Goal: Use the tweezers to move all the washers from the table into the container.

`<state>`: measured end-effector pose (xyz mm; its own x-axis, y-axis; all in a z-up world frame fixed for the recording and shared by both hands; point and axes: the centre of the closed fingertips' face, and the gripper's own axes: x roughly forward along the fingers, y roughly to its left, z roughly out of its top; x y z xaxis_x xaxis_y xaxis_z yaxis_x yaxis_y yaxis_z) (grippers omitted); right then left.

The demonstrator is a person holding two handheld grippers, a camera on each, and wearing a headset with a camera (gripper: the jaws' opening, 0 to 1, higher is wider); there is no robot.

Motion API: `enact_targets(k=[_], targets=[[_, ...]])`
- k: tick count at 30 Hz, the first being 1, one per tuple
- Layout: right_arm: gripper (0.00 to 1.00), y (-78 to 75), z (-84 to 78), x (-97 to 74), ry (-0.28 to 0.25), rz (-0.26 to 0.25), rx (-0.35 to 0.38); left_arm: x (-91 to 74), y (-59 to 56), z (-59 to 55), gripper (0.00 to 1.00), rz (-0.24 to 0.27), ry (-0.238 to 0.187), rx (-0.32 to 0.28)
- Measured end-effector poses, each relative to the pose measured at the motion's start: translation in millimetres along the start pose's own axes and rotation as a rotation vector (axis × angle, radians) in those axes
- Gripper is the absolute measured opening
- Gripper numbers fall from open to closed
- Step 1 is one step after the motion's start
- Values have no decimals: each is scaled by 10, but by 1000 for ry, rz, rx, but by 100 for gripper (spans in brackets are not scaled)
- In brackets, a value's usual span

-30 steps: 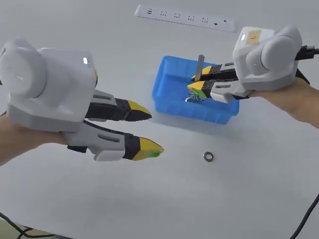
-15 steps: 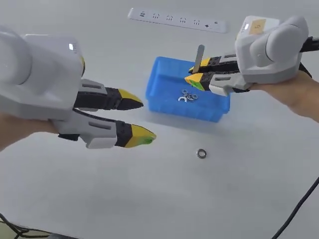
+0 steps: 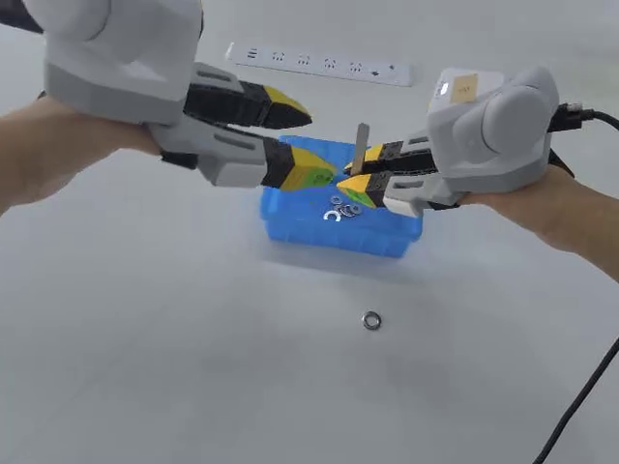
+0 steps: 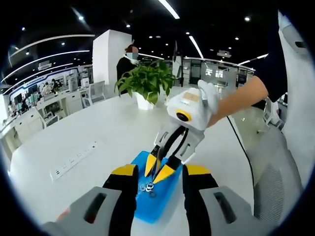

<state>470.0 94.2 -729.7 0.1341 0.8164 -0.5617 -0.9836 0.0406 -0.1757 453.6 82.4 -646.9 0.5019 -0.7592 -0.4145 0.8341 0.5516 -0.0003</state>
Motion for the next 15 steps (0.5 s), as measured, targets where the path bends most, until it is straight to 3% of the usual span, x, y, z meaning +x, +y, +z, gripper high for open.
enact_targets(k=[2, 8, 11, 15], targets=[[10, 4, 20, 1, -4, 4, -7, 96, 17, 8, 40, -15, 11, -5], [10, 34, 52, 20, -7, 22, -29, 270, -56, -33, 39, -80, 43, 51], [10, 34, 63, 27, -9, 25, -30, 296, -66, -117, 34, -110, 89, 79], [10, 31, 86, 31, -14, 26, -32, 306, -55, -105, 27, -127, 85, 64]])
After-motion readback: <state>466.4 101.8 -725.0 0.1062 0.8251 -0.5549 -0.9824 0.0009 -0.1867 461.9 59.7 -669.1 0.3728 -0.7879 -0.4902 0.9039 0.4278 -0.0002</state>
